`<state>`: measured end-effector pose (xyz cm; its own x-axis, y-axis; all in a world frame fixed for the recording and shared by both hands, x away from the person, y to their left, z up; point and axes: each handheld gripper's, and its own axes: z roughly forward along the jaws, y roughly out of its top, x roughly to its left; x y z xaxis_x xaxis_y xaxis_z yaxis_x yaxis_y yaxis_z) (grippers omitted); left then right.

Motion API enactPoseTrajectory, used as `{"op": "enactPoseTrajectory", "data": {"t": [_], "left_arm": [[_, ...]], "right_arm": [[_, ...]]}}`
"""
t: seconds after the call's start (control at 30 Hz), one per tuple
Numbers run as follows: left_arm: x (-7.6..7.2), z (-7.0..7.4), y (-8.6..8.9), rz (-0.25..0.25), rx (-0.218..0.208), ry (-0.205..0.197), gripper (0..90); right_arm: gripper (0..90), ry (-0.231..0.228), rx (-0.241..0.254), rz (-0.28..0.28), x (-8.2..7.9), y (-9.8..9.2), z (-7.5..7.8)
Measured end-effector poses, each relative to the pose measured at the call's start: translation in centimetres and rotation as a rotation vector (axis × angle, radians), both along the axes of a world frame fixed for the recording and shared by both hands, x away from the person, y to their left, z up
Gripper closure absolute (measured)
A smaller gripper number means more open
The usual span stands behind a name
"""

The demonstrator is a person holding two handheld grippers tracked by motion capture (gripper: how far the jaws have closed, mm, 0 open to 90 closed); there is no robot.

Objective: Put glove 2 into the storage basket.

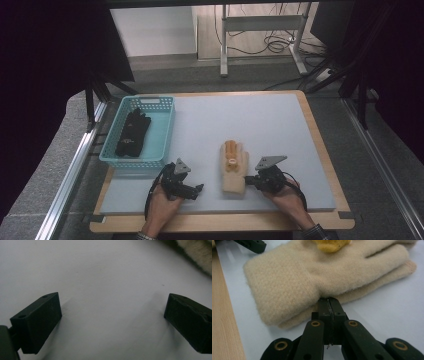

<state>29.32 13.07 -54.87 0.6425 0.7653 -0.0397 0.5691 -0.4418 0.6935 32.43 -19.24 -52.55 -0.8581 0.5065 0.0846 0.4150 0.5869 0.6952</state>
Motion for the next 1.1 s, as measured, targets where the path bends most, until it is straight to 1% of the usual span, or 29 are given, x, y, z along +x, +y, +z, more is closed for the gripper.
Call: {"op": "enactPoseTrajectory", "data": {"t": [0.1, 0.27, 0.4, 0.53, 0.6, 1.1], "left_arm": [[-0.1, 0.0, 0.0, 0.006, -0.001, -0.001, 2.0], [-0.4, 0.0, 0.1, 0.012, -0.001, 0.000, 2.5], [-0.7, 0.0, 0.2, 0.015, 0.001, -0.001, 2.5], [-0.9, 0.0, 0.5, 0.035, 0.006, 0.001, 0.8], [-1.0, -0.1, 0.6, 0.044, -0.002, 0.002, 0.1], [-1.1, -0.1, 0.6, 0.044, 0.003, 0.007, 0.3]], "right_arm": [[88.3, 0.007, 0.010, 0.007, 0.0, 0.5, -0.1], [87.9, 0.005, 0.020, 0.016, 0.0, 1.7, -0.3], [87.6, -0.009, 0.017, 0.026, 0.1, 2.7, -0.4], [87.5, -0.011, 0.021, 0.031, 0.3, 3.8, -0.5], [87.6, -0.015, 0.025, 0.034, 0.4, 4.4, -0.6], [86.7, -0.056, 0.002, 0.027, 1.3, 8.2, -0.7]]}}
